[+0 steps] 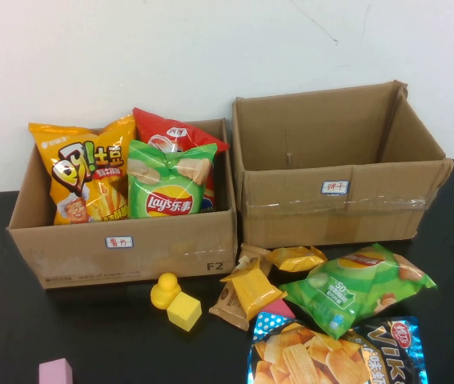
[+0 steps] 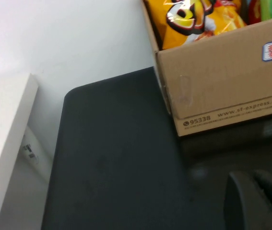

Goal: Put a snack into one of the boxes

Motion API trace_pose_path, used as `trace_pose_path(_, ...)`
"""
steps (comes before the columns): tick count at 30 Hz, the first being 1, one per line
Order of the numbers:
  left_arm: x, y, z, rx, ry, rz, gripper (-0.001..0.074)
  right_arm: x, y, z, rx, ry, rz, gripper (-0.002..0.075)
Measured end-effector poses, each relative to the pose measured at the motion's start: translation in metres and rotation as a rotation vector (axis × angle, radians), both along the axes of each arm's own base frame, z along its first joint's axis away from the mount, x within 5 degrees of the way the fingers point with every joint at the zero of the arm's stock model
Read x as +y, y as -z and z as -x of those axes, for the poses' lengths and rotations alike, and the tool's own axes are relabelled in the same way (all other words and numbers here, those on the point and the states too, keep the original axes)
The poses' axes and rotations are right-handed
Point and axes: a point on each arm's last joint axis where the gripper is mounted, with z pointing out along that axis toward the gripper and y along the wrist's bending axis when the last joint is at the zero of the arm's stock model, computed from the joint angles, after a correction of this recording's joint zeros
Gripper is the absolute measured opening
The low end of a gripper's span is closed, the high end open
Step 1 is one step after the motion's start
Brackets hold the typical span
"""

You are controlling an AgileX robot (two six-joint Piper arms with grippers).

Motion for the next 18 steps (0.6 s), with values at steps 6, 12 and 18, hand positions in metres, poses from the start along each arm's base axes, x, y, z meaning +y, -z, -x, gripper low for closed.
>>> trace_pose_path(6,-0.0029,-0.0007,-0.0002,-0.011,-0.027,0.153,-0.0002,0.0,0.0,0.0,0.0,0.0,-0.001,0.0001)
trace_pose_path(12,-0.0054,-0.0004,-0.0001,-0.007,-0.008,0.216,-0.0002,0.0,0.0,0.0,0.0,0.0,-0.001,0.0001)
trace_pose_path(18,-0.0079,0.0001,0.0004,0.006,0.067,0.176,-0.0002,0.0,0.0,0.0,0.0,0.0,-0.001,0.0001)
